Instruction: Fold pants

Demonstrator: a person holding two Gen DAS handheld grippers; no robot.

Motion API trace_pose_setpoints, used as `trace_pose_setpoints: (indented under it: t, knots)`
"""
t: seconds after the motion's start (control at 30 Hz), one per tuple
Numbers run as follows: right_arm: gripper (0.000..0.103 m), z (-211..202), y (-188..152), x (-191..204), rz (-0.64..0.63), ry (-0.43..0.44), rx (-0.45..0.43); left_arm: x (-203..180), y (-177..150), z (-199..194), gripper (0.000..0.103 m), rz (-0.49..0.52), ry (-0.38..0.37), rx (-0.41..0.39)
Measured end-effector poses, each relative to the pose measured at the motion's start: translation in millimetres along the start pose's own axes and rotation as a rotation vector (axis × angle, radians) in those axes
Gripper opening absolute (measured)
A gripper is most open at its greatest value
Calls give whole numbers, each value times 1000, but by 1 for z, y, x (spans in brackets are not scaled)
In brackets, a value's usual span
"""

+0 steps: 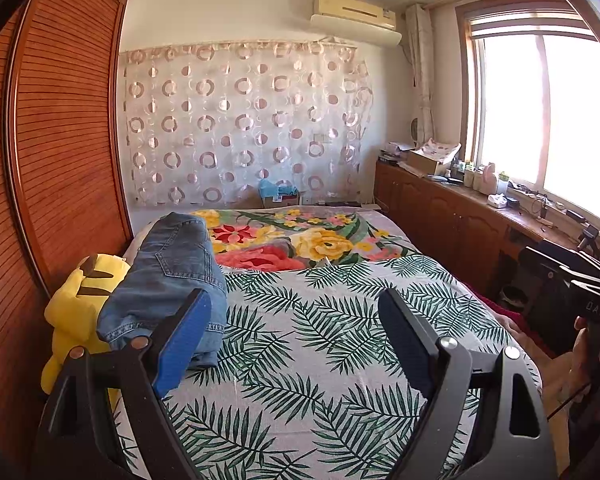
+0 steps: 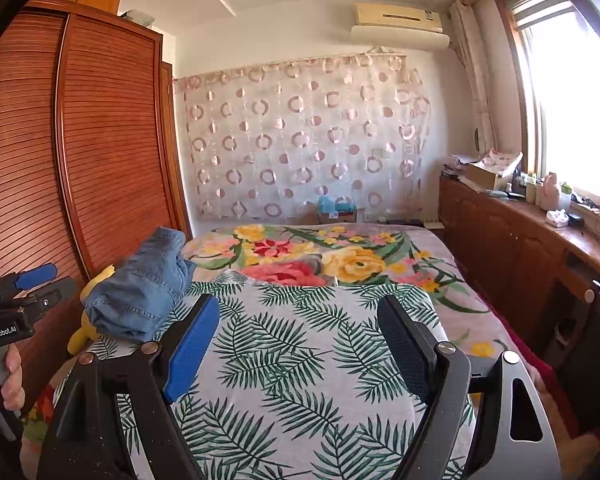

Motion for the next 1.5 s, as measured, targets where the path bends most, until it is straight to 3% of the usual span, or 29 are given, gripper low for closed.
trace_pose_setpoints:
  t: [1.5]
  knots:
    - [83,3,-2,-8,-2,3,-3,-11,2,-6,86,15,-9,6]
Point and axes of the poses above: each gripper's, at about its wrist camera, not at the fingertips, and z roughly the way its jaws point, x to its left, y to its top, the point moved 10 cm from there along z, roughly the way its jaws point, and after that the axes turned 3 degrees about -z, right-handed, at the moved point
